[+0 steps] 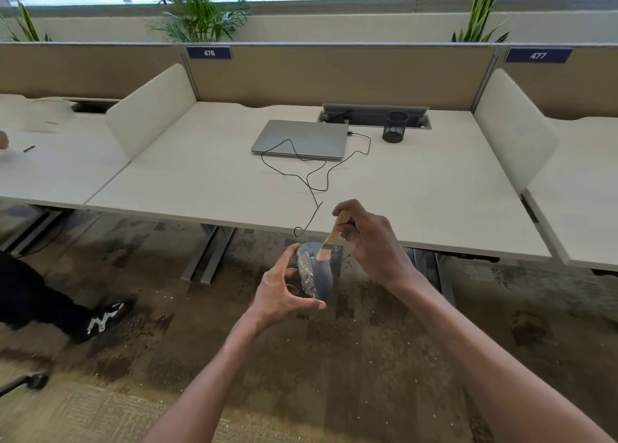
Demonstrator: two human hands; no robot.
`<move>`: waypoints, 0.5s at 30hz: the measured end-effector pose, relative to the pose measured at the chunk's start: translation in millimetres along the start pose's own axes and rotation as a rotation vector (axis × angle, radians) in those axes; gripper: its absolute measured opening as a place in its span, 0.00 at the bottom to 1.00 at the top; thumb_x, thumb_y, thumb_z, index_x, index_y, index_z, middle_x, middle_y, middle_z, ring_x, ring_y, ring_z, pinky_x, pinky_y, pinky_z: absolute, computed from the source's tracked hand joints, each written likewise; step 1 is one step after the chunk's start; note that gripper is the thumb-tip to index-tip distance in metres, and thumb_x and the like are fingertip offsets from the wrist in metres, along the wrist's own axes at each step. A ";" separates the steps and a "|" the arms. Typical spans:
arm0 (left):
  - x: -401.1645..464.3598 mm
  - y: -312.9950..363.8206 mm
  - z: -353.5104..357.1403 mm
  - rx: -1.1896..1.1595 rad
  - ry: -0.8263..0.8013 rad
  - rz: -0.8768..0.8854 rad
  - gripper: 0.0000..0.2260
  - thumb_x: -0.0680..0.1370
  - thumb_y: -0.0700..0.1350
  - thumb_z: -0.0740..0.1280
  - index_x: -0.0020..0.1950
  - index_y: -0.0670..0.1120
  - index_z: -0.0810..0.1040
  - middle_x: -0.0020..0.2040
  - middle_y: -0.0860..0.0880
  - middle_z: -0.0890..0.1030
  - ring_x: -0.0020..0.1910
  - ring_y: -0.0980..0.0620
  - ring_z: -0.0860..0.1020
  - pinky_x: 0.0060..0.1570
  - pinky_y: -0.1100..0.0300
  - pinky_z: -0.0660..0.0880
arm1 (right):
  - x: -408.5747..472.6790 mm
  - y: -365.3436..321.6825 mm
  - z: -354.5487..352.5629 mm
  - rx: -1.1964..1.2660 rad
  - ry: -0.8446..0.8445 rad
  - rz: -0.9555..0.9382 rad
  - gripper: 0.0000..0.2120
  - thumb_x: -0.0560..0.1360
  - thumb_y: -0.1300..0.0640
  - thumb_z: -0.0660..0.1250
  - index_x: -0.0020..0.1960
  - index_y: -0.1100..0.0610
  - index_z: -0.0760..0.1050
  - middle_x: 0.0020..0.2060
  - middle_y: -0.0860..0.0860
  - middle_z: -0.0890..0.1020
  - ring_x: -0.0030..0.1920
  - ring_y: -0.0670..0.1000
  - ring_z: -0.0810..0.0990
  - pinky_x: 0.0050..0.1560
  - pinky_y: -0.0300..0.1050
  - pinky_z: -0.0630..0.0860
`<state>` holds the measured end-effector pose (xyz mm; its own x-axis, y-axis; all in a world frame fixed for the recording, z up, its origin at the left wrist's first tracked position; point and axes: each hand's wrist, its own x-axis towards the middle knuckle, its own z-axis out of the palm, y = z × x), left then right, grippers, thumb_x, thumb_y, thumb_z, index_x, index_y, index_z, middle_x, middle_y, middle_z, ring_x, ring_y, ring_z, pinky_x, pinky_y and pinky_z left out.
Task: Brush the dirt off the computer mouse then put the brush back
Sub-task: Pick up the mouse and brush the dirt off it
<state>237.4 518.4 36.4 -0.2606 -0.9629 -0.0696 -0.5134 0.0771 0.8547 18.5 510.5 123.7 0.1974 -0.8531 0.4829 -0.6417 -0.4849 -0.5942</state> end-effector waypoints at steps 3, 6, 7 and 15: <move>-2.8 -1.1 -2.8 -0.028 -0.020 -0.001 0.59 0.57 0.54 0.86 0.80 0.59 0.56 0.55 0.60 0.81 0.52 0.69 0.80 0.55 0.72 0.77 | 10.4 3.4 2.5 0.000 0.005 0.000 0.18 0.77 0.72 0.66 0.60 0.54 0.71 0.43 0.50 0.81 0.42 0.47 0.83 0.41 0.30 0.76; -5.4 -0.1 -3.9 -0.032 -0.032 -0.006 0.59 0.57 0.54 0.86 0.80 0.59 0.56 0.54 0.58 0.81 0.55 0.62 0.81 0.60 0.61 0.78 | 17.6 6.5 5.5 -0.028 0.031 -0.005 0.16 0.77 0.72 0.66 0.59 0.57 0.71 0.42 0.50 0.81 0.39 0.47 0.80 0.39 0.25 0.71; -6.1 0.3 -3.8 -0.030 -0.035 -0.005 0.59 0.57 0.54 0.86 0.80 0.59 0.56 0.55 0.58 0.80 0.55 0.61 0.80 0.60 0.61 0.77 | 18.7 7.0 6.6 -0.038 0.041 -0.008 0.15 0.77 0.71 0.66 0.59 0.57 0.72 0.42 0.50 0.82 0.39 0.46 0.79 0.38 0.24 0.70; -6.3 3.4 -6.2 -0.040 -0.005 -0.016 0.59 0.56 0.57 0.86 0.80 0.60 0.56 0.59 0.51 0.85 0.56 0.56 0.83 0.62 0.51 0.79 | 15.3 6.0 6.3 0.024 0.038 -0.062 0.12 0.78 0.70 0.66 0.56 0.57 0.72 0.44 0.53 0.84 0.42 0.48 0.83 0.41 0.31 0.77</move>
<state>242.3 523.1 42.9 -0.2565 -0.9627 -0.0857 -0.4844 0.0514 0.8733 22.4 493.3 123.5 0.2081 -0.8134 0.5432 -0.6111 -0.5417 -0.5771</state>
